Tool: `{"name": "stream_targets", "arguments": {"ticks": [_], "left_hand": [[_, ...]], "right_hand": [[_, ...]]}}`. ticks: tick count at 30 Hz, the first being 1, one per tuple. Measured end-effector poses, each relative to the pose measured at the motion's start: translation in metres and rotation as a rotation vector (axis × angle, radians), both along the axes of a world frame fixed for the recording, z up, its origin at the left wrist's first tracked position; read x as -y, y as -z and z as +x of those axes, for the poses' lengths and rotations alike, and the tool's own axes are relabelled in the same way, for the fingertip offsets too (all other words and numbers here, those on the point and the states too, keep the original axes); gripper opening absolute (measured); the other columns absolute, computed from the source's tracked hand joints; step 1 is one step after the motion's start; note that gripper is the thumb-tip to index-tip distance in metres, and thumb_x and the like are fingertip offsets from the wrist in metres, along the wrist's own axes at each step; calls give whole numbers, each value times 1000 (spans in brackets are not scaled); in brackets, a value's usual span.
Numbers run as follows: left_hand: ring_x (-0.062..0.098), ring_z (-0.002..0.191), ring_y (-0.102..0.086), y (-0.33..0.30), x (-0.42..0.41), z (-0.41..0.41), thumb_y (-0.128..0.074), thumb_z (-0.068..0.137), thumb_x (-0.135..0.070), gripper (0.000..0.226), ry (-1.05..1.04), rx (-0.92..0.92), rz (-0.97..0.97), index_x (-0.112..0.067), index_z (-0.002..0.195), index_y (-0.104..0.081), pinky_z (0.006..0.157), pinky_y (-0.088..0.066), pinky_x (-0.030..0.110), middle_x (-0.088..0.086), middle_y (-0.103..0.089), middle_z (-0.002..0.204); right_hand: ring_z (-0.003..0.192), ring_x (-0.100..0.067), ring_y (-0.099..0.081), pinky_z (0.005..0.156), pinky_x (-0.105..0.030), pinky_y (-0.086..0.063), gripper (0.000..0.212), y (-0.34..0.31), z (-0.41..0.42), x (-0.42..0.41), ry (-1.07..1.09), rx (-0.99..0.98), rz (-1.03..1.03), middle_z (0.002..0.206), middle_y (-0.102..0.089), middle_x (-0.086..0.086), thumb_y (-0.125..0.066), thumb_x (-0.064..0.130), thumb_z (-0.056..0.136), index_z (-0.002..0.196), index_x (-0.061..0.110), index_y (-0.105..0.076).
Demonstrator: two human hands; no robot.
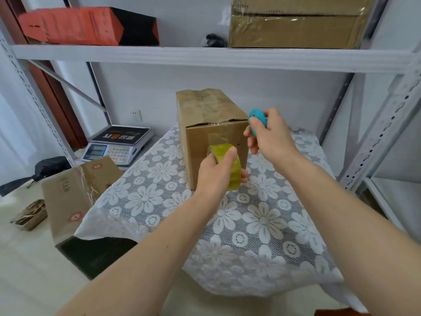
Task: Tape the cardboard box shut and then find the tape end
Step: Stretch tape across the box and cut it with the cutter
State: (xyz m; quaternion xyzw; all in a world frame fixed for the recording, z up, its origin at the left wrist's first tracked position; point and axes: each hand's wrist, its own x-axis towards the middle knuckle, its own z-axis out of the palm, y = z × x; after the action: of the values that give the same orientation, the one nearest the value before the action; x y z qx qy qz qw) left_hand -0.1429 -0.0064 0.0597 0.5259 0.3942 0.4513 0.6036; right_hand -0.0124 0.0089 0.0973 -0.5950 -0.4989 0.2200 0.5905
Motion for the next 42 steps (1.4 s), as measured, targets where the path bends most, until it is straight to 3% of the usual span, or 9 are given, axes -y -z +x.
{"name": "stream_targets", "arguments": {"ticks": [4, 10, 15, 20, 24, 29, 34, 39, 42], "left_hand": [[16, 42, -59, -2, 1, 2, -53, 96, -36, 24, -60, -45, 10, -15, 84, -59, 42, -48, 20, 8, -62, 58], [19, 48, -65, -5, 2, 5, -50, 99, -29, 23, -33, -2, -32, -10, 94, -61, 46, -53, 23, 9, -68, 61], [19, 51, -67, -5, 1, 8, -57, 95, -25, 22, -111, -11, -18, -6, 103, -61, 49, -56, 27, 8, -71, 66], [22, 48, -64, -15, -2, 7, -42, 100, -40, 36, -107, -15, -152, -11, 89, -62, 48, -53, 25, 11, -69, 65], [22, 47, -65, -23, -7, 4, -41, 101, -36, 30, -114, 7, -251, -11, 93, -56, 52, -56, 31, 10, -70, 65], [25, 50, -68, -25, -11, 5, -45, 98, -41, 35, -65, -4, -323, -9, 104, -60, 62, -60, 39, 10, -72, 60], [27, 47, -65, -29, -18, 6, -48, 96, -25, 24, -67, 97, -385, -6, 98, -62, 74, -57, 49, 10, -66, 51], [25, 39, -58, -25, -23, 10, -44, 98, -32, 35, -104, 70, -390, -2, 105, -61, 50, -55, 34, 12, -63, 49], [24, 37, -57, -25, -24, 11, -44, 98, -35, 37, -118, 65, -388, -2, 109, -60, 48, -54, 31, 14, -63, 54]], "right_hand": [[58, -15, -50, 51, -28, -42, 10, 2, -3, 3, -221, -120, -183, 82, -55, -7, -35, 8, 101, 107, 7, -43], [55, -13, -46, 51, -26, -39, 17, 11, -3, 6, -214, 49, -210, 75, -55, -3, -38, 11, 99, 84, 15, -45], [54, -12, -42, 52, -26, -35, 21, 15, -6, 6, -172, 165, -153, 69, -51, 0, -41, 18, 99, 78, 19, -42], [59, -10, -45, 55, -22, -35, 16, 12, -7, 6, -95, 534, -43, 71, -53, 2, -44, 23, 100, 93, 9, -49], [62, -20, -48, 57, -35, -36, 18, 9, -8, 5, -70, 769, 52, 72, -54, -4, -44, 24, 99, 94, 7, -48], [78, -16, -40, 63, -33, -33, 15, -1, -10, -3, -120, 1040, 104, 81, -49, 2, -45, 25, 98, 89, 14, -45], [83, -19, -43, 62, -33, -32, 14, -9, -15, -10, -178, 1202, 66, 90, -45, -2, -46, 25, 98, 87, 18, -40], [79, -17, -42, 61, -29, -28, 19, -11, -15, -7, -124, 1230, 67, 99, -48, -6, -44, 26, 99, 98, 9, -51], [79, -17, -43, 58, -29, -27, 19, -12, -15, -7, -116, 1272, 66, 100, -50, -7, -43, 26, 99, 99, 9, -52]]}}
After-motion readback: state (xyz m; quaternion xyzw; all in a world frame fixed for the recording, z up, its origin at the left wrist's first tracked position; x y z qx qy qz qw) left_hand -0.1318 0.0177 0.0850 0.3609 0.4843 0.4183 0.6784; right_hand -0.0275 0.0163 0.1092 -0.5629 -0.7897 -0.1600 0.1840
